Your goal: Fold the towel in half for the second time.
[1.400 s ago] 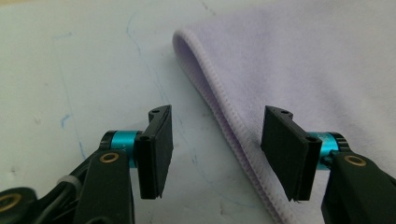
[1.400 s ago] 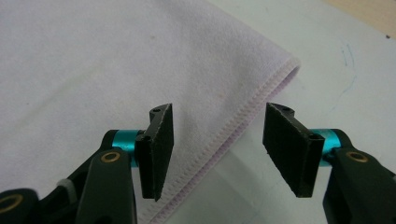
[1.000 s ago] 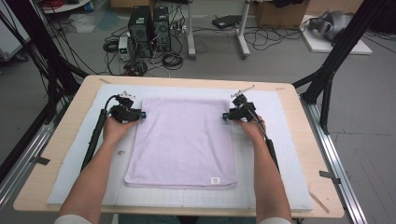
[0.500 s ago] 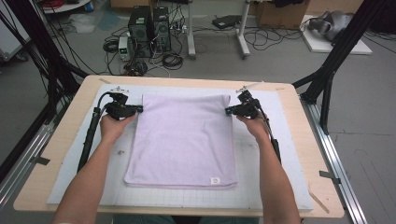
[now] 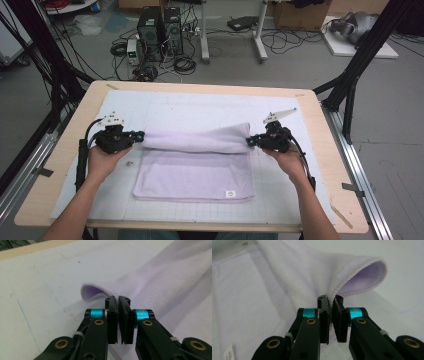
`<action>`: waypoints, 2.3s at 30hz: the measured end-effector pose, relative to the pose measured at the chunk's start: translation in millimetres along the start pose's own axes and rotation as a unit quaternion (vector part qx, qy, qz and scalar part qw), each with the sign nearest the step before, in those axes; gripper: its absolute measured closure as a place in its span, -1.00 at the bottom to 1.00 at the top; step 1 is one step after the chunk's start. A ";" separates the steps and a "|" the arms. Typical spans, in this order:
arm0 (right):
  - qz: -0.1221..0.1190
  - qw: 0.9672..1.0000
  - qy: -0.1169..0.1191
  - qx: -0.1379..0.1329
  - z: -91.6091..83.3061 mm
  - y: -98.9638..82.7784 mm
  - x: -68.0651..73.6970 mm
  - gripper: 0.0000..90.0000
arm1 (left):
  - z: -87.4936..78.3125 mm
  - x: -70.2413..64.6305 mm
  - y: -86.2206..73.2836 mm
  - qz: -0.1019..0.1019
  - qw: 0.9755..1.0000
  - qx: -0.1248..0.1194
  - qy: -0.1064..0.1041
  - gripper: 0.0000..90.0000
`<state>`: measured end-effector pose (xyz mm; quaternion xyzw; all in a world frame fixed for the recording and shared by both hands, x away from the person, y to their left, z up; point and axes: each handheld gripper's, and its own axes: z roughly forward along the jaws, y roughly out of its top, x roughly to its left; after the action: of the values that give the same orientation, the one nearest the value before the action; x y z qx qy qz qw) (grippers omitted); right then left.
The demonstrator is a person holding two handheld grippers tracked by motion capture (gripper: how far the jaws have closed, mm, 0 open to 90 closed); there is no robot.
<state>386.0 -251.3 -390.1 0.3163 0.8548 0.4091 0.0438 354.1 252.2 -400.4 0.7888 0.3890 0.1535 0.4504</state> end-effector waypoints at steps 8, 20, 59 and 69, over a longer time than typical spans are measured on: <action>0.032 0.999 0.016 0.038 6.6 -23.9 -0.3 0.11 | -7.3 2.4 -23.2 -0.014 0.999 0.041 -0.020 0.28; 0.048 0.997 -0.020 0.048 29.7 19.7 -29.9 -0.28 | 42.8 25.9 20.7 -0.066 0.996 0.058 -0.006 -0.18; -0.081 0.995 0.060 0.005 -15.2 -24.7 67.4 0.16 | -36.7 -41.6 -31.1 0.033 0.997 0.016 -0.070 0.17; -0.082 0.992 0.091 0.041 -2.4 -43.5 71.6 0.61 | -48.4 -48.1 -47.9 0.056 0.993 0.034 -0.096 0.87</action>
<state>306.2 -231.8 -407.0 0.2079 0.8944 0.3959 -0.0135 271.3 258.6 -408.5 0.8352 0.3044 0.0886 0.4494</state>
